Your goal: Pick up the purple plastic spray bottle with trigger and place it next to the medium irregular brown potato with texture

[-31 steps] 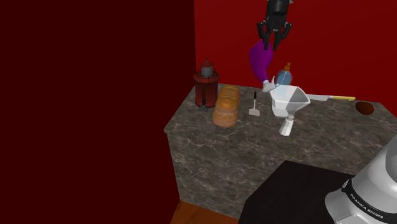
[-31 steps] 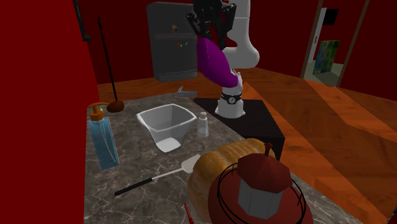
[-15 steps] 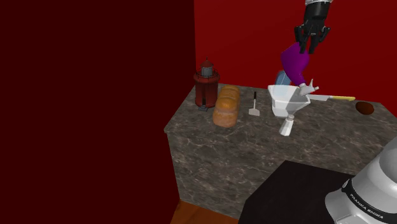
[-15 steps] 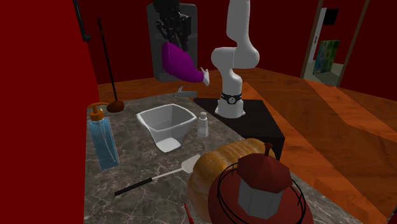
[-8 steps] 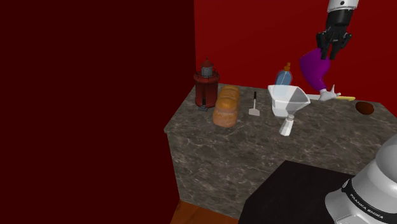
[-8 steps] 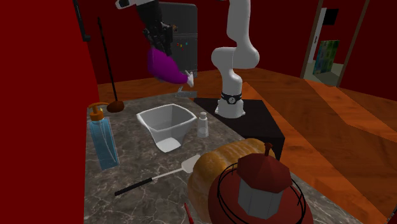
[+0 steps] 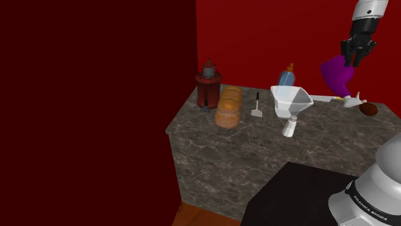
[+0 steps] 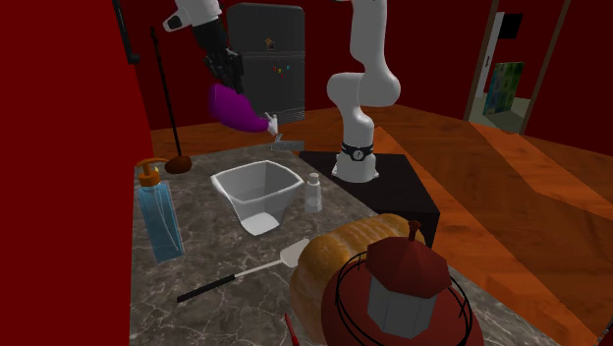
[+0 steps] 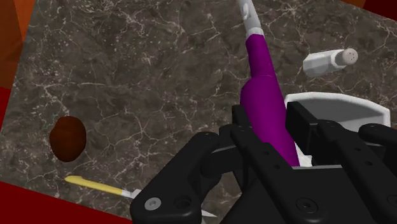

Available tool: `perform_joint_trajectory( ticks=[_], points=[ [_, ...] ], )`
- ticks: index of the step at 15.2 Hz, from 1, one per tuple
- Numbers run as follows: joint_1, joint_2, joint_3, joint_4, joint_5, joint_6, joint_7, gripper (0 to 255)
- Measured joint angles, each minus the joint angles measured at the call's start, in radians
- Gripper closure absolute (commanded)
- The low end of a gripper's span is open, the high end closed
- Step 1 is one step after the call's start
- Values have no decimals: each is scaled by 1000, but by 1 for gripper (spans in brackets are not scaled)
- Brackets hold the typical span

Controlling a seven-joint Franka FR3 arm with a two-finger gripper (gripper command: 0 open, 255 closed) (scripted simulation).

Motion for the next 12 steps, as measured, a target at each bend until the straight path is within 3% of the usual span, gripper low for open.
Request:
perform_joint_trajectory(
  ticks=[8,12],
  points=[
    [-101,113,-109,52,-7,54,-218,255],
    [-170,214,-157,115,22,80,-341,255]
  ],
)
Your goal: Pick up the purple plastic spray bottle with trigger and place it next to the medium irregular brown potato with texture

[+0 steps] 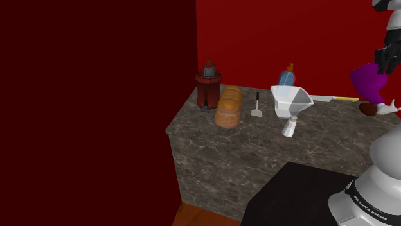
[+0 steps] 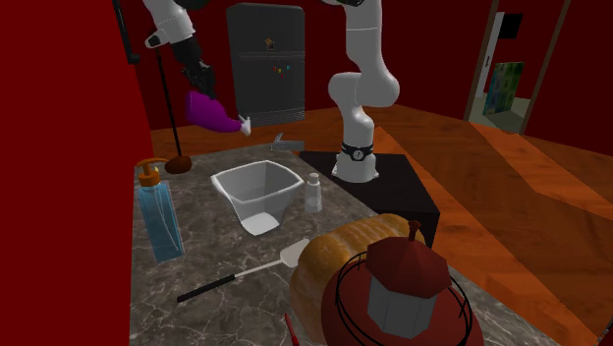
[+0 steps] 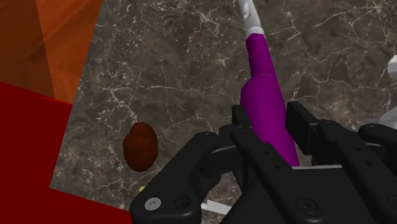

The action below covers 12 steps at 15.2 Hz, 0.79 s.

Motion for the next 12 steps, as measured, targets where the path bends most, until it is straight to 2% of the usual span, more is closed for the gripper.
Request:
perform_joint_trajectory(
  ticks=[7,12],
  points=[
    [-141,176,-42,123,70,30,-188,255],
    [-298,363,-36,312,156,12,-320,255]
  ],
)
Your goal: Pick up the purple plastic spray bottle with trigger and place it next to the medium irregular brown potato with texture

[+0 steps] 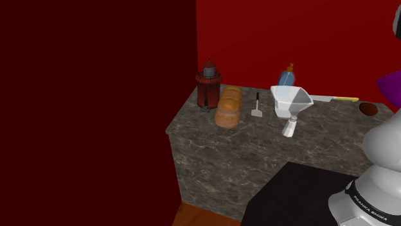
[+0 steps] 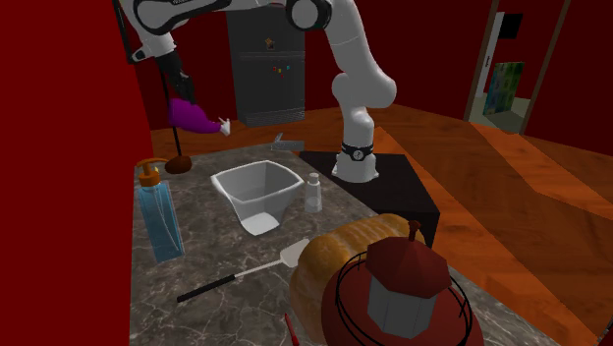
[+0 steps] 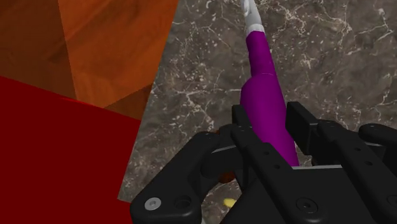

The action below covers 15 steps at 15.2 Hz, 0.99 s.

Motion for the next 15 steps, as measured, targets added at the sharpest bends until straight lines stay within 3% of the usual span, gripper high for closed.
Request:
perform_joint_trajectory(
  ticks=[4,6,15],
  points=[
    [-124,130,16,163,52,-32,-74,255],
    [-162,174,25,209,70,-34,-90,255],
    [-152,197,36,120,84,71,-88,255]
  ],
)
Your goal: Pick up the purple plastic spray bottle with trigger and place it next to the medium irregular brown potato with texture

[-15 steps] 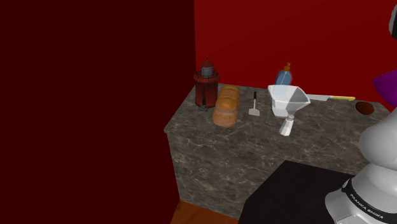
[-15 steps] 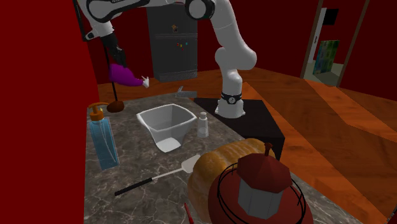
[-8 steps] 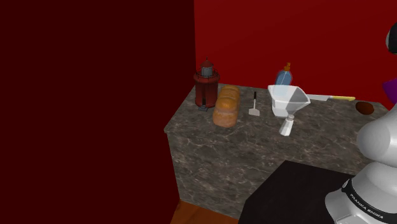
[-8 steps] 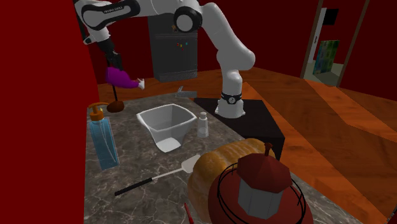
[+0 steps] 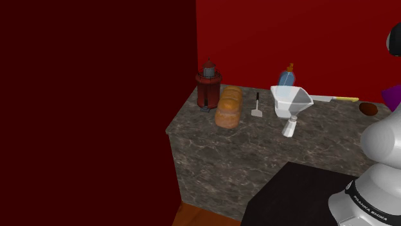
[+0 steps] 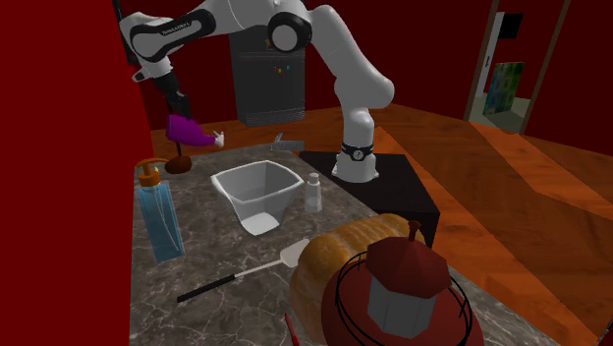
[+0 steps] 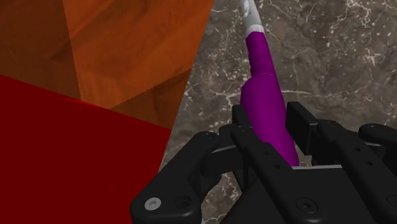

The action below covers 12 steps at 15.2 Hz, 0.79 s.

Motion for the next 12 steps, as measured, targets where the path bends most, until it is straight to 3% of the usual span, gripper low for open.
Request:
perform_joint_trajectory(
  ticks=[12],
  points=[
    [6,39,16,-81,24,135,6,255]
  ],
)
